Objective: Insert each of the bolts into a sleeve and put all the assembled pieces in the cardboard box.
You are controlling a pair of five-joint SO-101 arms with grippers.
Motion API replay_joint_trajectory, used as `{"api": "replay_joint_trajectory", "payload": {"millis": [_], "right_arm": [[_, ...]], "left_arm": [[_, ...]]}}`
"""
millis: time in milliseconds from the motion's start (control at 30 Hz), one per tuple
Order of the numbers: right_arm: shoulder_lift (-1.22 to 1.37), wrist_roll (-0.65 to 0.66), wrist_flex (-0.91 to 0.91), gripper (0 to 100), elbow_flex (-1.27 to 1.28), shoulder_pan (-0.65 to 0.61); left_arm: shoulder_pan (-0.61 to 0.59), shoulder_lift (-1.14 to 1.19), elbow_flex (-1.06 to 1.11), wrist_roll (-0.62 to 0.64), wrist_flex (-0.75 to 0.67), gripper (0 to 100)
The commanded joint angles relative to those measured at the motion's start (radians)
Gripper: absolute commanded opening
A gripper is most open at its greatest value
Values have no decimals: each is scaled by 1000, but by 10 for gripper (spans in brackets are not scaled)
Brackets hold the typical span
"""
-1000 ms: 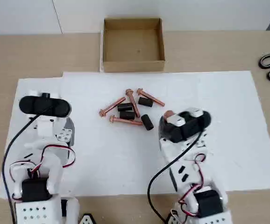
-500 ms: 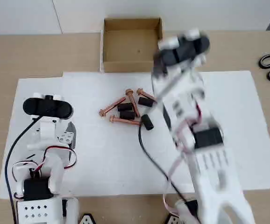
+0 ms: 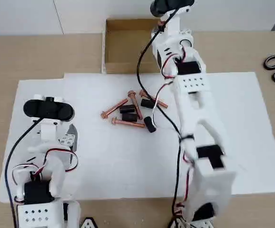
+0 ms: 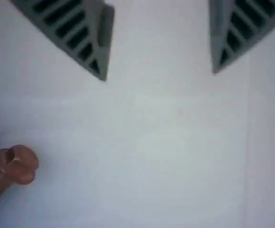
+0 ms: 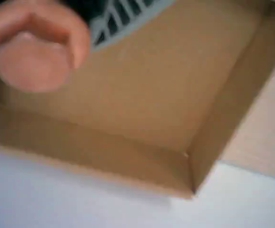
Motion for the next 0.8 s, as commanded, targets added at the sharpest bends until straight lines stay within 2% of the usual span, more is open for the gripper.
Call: {"api": "replay_joint_trajectory", "payload": {"millis": [0, 333, 533, 767], "right_arm": [[90, 8, -30, 3, -161, 1], [309, 9, -30, 11, -321, -10], [358, 12, -22, 160, -344, -10], [358, 12, -22, 169, -344, -12]], "left_arm": [[-5, -11, -2, -5, 5, 137], [-5, -11, -1, -5, 5, 137], [-5, -11, -1, -5, 5, 137], [-5, -11, -1, -5, 5, 137]]}}
